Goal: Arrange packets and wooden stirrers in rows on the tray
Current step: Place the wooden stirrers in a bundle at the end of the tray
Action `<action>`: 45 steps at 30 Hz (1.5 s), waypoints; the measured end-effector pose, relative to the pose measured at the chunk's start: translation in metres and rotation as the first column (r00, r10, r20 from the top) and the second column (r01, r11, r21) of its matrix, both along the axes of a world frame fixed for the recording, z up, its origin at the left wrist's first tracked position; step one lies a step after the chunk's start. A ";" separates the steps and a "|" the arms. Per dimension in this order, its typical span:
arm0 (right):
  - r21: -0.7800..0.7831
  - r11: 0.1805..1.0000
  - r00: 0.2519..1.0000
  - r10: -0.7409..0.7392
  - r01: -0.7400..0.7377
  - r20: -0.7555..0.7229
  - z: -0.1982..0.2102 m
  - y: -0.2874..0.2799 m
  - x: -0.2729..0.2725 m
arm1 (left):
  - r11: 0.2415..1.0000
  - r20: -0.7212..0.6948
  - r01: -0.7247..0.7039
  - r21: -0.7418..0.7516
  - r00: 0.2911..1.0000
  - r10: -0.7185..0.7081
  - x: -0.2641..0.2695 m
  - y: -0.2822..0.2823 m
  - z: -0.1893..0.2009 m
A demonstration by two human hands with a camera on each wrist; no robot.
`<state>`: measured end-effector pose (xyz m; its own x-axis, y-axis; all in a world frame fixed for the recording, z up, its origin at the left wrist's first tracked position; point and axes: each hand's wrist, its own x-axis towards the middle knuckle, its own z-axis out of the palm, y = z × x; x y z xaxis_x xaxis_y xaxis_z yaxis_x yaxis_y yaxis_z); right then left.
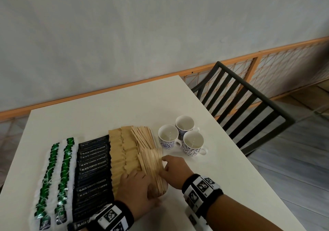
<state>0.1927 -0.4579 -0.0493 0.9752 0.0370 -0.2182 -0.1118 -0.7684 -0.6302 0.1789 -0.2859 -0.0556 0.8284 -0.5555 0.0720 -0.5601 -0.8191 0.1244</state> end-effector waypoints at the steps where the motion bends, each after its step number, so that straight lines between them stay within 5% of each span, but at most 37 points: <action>1: -0.004 1.000 1.000 -0.011 0.011 -0.022 -0.001 0.000 0.002 | 1.000 0.000 0.006 0.005 1.000 -0.006 0.001 0.004 0.001; 7: -0.029 1.000 0.997 0.008 -0.010 -0.074 -0.003 0.003 0.008 | 0.994 -0.041 0.043 0.100 0.998 -0.039 0.004 0.018 -0.005; 16: -0.055 0.996 0.998 0.064 -0.064 -0.015 -0.002 0.004 0.006 | 0.999 -0.030 0.018 0.036 0.999 -0.016 -0.002 0.014 -0.003; 30: 0.026 0.999 0.999 -0.029 0.030 -0.020 -0.006 0.004 0.010 | 0.961 -0.114 -0.240 0.136 0.960 0.256 0.005 0.012 0.018; 45: 0.000 1.000 0.999 -0.001 0.001 -0.042 -0.005 -0.001 0.010 | 0.970 -0.203 -0.179 0.167 0.956 0.212 0.012 0.008 0.020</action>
<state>0.2024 -0.4589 -0.0539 0.9651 0.0358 -0.2593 -0.1393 -0.7683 -0.6248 0.1909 -0.2774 -0.0359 0.9083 -0.3721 -0.1913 -0.3598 -0.9280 0.0967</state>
